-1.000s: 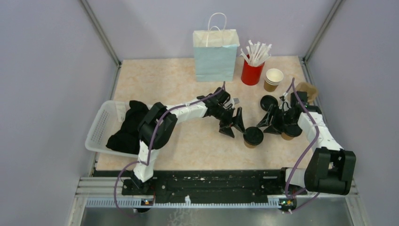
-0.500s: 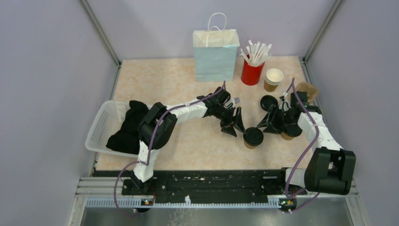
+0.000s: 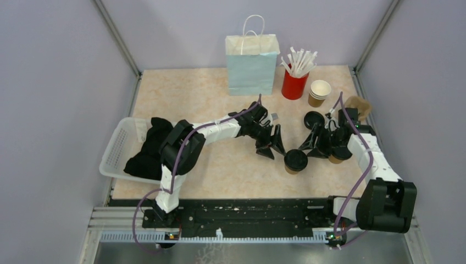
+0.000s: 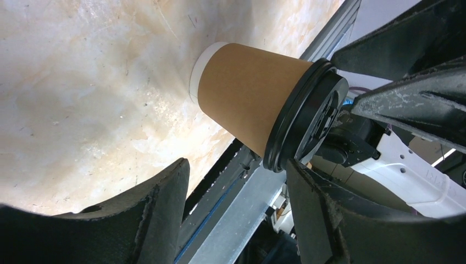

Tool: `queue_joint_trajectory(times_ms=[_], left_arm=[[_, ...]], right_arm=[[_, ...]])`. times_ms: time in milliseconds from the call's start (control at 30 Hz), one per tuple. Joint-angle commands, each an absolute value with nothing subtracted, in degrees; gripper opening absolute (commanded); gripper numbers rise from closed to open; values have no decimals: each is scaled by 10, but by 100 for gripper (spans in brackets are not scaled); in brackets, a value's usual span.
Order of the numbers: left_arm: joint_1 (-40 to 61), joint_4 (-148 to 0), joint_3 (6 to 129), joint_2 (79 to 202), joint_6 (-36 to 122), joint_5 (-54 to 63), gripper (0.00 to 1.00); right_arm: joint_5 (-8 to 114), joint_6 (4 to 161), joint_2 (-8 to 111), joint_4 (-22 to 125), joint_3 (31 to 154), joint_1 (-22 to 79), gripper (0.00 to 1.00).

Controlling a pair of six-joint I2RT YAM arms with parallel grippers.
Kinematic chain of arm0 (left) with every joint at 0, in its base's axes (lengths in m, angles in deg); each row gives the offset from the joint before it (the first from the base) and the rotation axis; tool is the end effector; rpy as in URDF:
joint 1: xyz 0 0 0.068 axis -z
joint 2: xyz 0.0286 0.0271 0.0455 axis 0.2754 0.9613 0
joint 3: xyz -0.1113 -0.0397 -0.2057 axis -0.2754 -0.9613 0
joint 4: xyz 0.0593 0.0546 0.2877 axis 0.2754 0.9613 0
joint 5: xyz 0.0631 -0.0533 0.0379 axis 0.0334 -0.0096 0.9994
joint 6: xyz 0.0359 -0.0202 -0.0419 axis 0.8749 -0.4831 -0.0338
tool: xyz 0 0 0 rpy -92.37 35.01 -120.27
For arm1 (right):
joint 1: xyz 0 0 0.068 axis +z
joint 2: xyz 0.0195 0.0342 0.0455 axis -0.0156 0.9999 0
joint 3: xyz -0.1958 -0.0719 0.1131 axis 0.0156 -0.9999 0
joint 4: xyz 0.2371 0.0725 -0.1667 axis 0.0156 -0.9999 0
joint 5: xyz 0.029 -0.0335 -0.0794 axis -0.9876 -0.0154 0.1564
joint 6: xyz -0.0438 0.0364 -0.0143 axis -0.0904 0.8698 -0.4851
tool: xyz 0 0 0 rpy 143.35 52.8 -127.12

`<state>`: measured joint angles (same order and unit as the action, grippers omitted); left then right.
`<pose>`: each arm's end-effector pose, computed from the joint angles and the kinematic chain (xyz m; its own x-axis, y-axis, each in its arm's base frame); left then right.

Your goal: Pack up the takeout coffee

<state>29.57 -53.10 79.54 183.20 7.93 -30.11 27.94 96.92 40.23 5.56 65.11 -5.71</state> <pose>0.3021 -0.3494 0.1214 -0.9722 0.2328 -0.0243 0.1544 0.5600 -0.8140 0.2702 0.0002 0.1738 -0.9110 0.3795 -0.1614 0.2149 0.7708 0.5997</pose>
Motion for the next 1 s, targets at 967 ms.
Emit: queue_joint_trajectory(times_ms=[967], left_arm=[[324,-419,839,1883,149,-218,58]], right_arm=[[292,980,385,82,600,-52,49]])
